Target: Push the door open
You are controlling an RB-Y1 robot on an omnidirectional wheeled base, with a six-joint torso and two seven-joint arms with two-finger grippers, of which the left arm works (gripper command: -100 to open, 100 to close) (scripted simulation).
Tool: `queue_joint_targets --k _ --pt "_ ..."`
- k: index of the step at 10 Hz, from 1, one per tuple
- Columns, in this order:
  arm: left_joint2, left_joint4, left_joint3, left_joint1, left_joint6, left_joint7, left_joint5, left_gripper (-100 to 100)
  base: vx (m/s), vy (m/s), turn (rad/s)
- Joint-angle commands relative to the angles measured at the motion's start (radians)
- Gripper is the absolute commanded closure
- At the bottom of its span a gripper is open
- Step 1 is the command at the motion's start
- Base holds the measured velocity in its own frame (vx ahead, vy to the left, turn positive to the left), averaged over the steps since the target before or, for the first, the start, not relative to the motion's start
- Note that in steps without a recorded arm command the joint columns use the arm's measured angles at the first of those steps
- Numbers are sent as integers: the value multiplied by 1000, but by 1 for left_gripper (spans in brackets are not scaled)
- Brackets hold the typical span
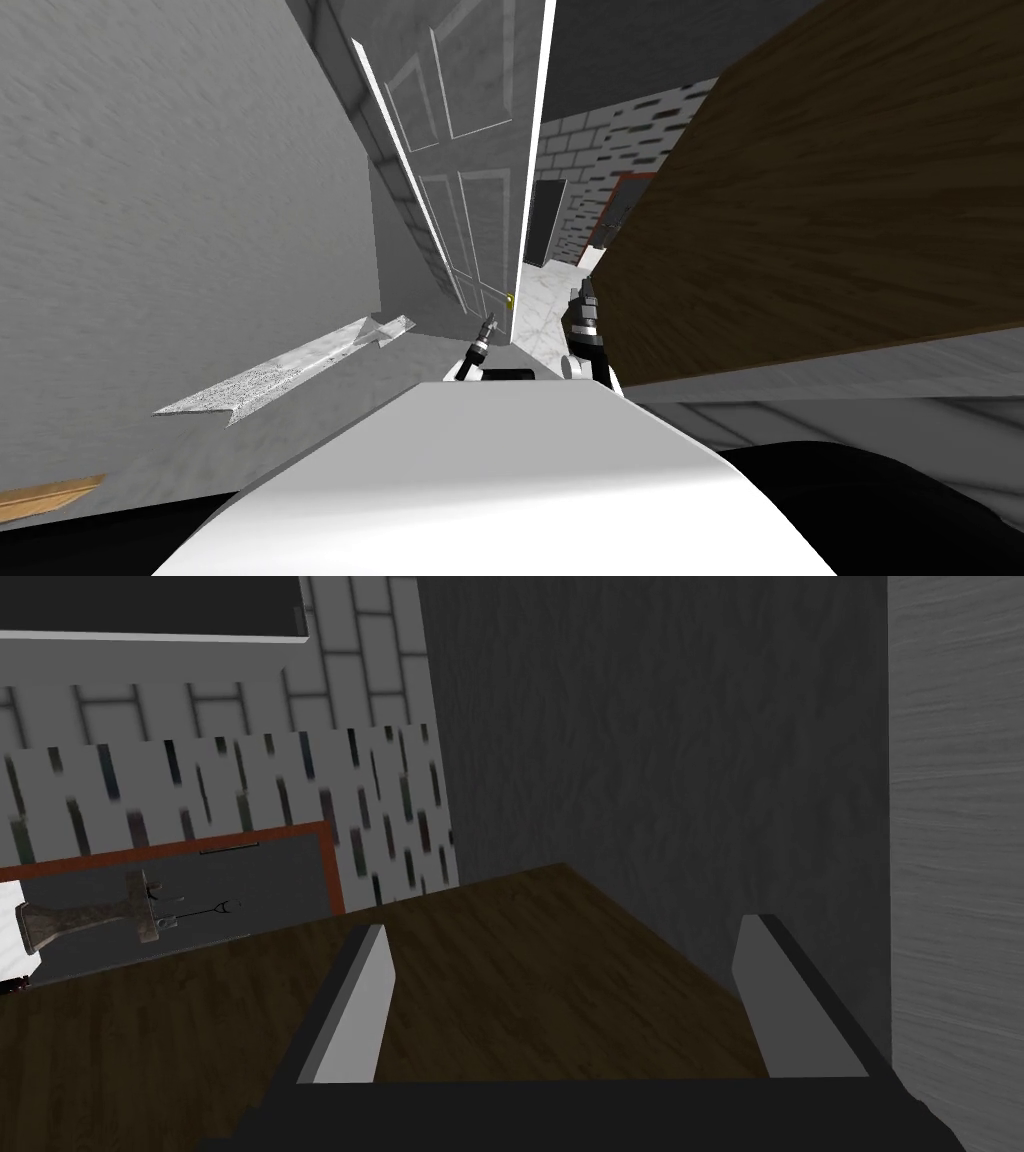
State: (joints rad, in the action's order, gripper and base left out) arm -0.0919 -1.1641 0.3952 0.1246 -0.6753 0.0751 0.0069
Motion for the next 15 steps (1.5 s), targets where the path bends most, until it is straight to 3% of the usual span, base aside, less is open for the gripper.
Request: queue_joint_targets --k 1,13,15 --pt "-1 30 12 -10 -6 1 -4 -100 78 63 -85" --pt "11 265 90 -93 -62 -3 -27 -100 84 71 -83" --pt "10 266 81 -95 -64 -3 -24 -100 87 -4 -30"
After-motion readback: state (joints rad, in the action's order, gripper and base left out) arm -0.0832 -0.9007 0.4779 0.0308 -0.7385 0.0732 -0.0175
